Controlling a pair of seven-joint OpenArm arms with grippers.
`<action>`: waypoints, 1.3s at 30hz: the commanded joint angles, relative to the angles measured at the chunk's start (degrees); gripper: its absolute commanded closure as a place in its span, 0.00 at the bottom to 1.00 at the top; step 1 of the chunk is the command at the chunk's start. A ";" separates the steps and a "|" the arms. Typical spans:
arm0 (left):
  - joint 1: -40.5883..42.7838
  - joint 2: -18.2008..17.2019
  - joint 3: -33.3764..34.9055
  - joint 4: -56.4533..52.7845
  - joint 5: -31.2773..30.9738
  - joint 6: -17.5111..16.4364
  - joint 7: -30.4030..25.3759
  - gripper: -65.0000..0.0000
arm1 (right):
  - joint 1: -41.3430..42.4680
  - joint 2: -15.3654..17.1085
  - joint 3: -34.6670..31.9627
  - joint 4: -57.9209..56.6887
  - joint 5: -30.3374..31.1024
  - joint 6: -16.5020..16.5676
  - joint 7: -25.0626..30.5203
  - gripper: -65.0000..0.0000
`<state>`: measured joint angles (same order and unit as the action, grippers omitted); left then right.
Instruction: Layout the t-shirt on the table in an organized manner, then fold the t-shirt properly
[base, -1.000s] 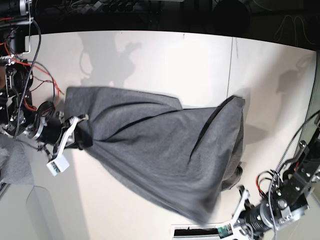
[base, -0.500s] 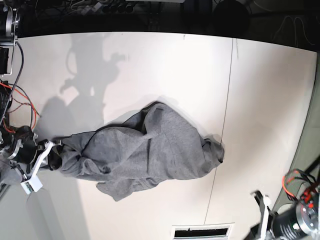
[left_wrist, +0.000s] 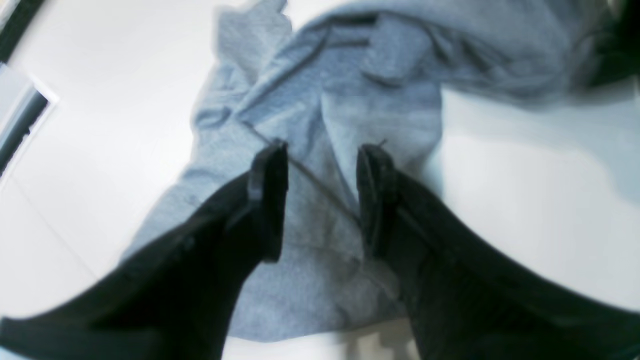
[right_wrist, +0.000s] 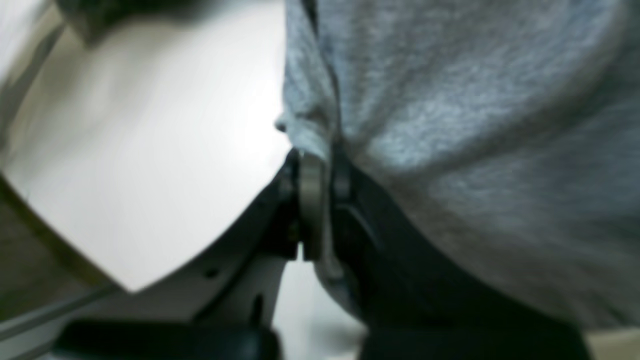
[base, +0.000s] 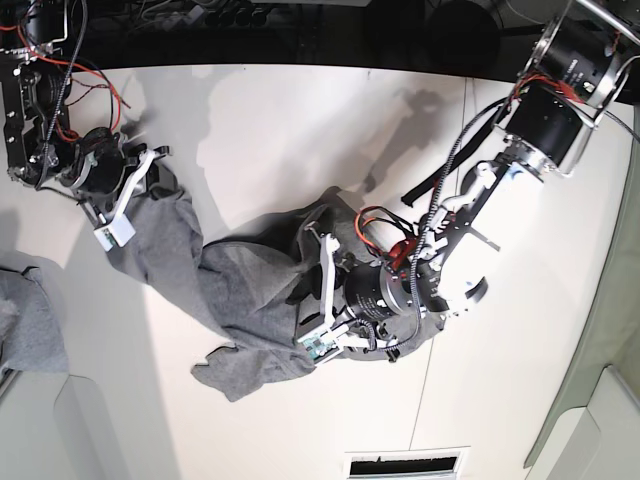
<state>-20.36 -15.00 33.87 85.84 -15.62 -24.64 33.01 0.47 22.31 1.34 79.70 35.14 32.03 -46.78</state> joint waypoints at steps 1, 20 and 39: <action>-1.73 1.60 -0.46 -1.29 0.50 -0.11 -1.29 0.60 | -0.07 0.11 0.42 0.92 0.94 0.37 0.72 1.00; 0.44 5.16 2.80 -11.13 11.67 -8.61 -3.26 0.54 | -0.28 -0.76 0.42 0.98 2.38 1.22 1.44 1.00; 5.62 -17.59 6.67 24.96 3.98 -8.63 -0.15 1.00 | 8.68 1.73 0.85 0.92 -11.50 -0.79 5.31 1.00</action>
<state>-13.91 -32.51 40.95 110.13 -11.77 -33.50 33.78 7.84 23.20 1.72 79.70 22.87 31.44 -42.70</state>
